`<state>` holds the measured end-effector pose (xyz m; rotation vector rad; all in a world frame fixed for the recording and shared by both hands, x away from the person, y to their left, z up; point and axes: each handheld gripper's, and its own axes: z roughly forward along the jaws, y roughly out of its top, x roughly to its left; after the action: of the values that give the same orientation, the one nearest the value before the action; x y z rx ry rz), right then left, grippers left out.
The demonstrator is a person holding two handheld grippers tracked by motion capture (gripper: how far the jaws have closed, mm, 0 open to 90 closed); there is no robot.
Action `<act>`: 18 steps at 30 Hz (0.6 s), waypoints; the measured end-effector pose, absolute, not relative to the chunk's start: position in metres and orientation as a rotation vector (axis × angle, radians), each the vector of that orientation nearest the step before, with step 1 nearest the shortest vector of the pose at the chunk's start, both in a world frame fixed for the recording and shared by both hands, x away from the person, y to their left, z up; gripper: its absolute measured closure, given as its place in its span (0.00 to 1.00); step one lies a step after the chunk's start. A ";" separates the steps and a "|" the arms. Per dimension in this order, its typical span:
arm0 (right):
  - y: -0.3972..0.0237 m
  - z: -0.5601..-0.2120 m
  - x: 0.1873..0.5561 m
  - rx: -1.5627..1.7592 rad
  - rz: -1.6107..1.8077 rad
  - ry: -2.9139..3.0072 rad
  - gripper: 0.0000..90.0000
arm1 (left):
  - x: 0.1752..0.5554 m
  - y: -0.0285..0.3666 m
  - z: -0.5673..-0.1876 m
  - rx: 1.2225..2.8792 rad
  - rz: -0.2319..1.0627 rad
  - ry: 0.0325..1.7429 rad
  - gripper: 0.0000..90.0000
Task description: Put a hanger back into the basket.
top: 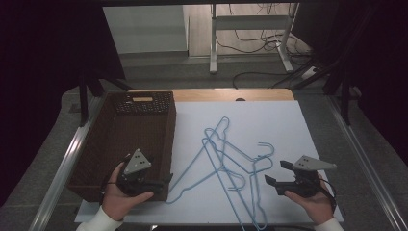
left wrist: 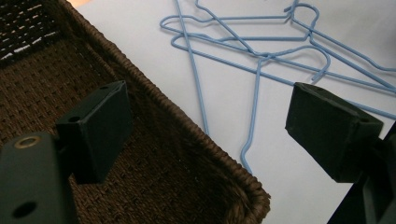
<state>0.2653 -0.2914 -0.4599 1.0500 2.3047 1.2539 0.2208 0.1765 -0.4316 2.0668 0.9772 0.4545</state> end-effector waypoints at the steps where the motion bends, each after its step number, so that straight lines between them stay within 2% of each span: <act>1: -0.292 -0.460 0.266 1.049 1.252 2.308 0.21 | 0.221 0.177 -0.431 2.067 0.453 0.976 0.17; 18: -0.288 -0.459 0.266 1.050 1.221 2.343 0.22 | 0.219 0.190 -0.429 2.041 0.409 0.952 0.17</act>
<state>0.2657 -0.2879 -0.4590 1.0504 2.3429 1.2207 0.2190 0.1900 -0.4286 2.0405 0.9516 0.4093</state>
